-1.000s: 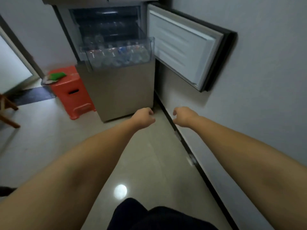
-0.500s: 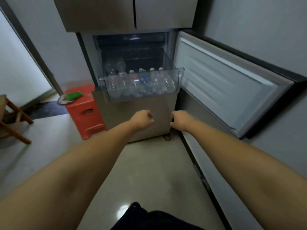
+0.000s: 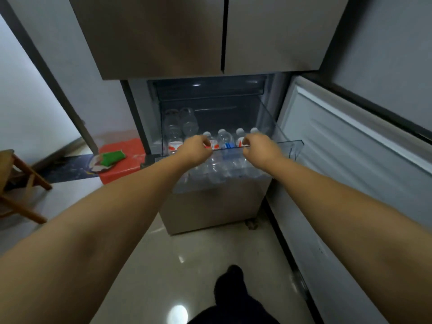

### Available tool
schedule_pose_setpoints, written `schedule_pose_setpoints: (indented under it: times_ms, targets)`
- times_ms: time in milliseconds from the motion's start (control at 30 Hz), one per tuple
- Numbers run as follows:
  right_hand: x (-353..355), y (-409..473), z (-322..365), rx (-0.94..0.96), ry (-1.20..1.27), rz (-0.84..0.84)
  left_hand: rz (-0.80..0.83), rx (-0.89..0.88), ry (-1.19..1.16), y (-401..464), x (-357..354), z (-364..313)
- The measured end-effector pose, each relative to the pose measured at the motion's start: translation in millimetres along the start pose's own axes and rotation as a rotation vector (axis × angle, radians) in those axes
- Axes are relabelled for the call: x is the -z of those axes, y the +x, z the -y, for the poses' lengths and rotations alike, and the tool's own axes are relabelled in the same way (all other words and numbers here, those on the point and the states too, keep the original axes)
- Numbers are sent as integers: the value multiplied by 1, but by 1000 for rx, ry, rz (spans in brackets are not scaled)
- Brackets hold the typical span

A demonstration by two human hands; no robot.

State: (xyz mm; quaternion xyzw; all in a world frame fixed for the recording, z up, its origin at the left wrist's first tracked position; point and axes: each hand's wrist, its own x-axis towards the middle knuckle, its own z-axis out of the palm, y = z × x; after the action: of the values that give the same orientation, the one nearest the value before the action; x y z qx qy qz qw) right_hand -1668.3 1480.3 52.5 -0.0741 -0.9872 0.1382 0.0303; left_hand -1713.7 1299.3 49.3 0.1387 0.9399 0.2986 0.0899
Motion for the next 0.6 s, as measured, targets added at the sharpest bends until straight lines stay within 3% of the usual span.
schedule_pose_setpoints:
  times_ms: [133,267,467,600]
  targets:
    - [-14,66,13,115,12,-41,-39,90,-33,53,10,18]
    - [-28,132,22,197,23,43,-89,190,-16,108,20,33]
    - [-59,203,35,250,18,293,-203,689,-428,174,4,72]
    - [-81,231,52,198,125,393,-434,870,-526,197,-8,83]
